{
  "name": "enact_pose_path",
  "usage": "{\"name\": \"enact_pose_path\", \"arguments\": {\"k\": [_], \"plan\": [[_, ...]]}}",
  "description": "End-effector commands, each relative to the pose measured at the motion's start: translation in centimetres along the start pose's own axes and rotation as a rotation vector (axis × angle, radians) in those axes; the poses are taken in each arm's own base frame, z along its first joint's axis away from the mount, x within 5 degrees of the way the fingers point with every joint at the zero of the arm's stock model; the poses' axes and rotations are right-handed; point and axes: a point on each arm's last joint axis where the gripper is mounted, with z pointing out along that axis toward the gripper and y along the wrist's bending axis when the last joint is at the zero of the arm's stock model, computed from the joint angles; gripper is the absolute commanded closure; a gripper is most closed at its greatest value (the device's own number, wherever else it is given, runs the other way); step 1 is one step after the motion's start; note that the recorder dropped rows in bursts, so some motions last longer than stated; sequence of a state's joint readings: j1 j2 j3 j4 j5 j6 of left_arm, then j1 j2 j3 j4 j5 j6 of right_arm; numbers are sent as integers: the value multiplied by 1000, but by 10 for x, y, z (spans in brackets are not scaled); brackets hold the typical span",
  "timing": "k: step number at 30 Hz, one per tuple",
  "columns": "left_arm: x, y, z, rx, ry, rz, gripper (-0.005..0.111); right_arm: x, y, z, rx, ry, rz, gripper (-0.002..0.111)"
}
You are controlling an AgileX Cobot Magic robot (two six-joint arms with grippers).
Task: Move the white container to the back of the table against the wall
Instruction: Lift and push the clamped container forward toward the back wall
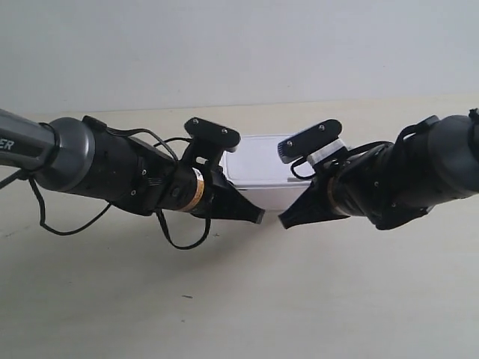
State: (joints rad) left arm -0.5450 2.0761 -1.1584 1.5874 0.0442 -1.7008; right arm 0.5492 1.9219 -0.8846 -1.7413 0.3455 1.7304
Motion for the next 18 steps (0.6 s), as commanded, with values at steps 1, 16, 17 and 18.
{"name": "enact_pose_path", "arguments": {"k": [1,16,17,18], "plan": [[-4,12,0,-8,-9,-21,107,-7,-7,3,-36,-9,26,108],[-1,1,0,218,22,-75,107,-19,-3,15,-36,-28,32,108],[-2,1,2,217,18,-88,107,-18,-3,17,-33,-23,26,108],[-4,1,3,215,14,-88,107,-17,-3,19,-30,-19,24,108]]}}
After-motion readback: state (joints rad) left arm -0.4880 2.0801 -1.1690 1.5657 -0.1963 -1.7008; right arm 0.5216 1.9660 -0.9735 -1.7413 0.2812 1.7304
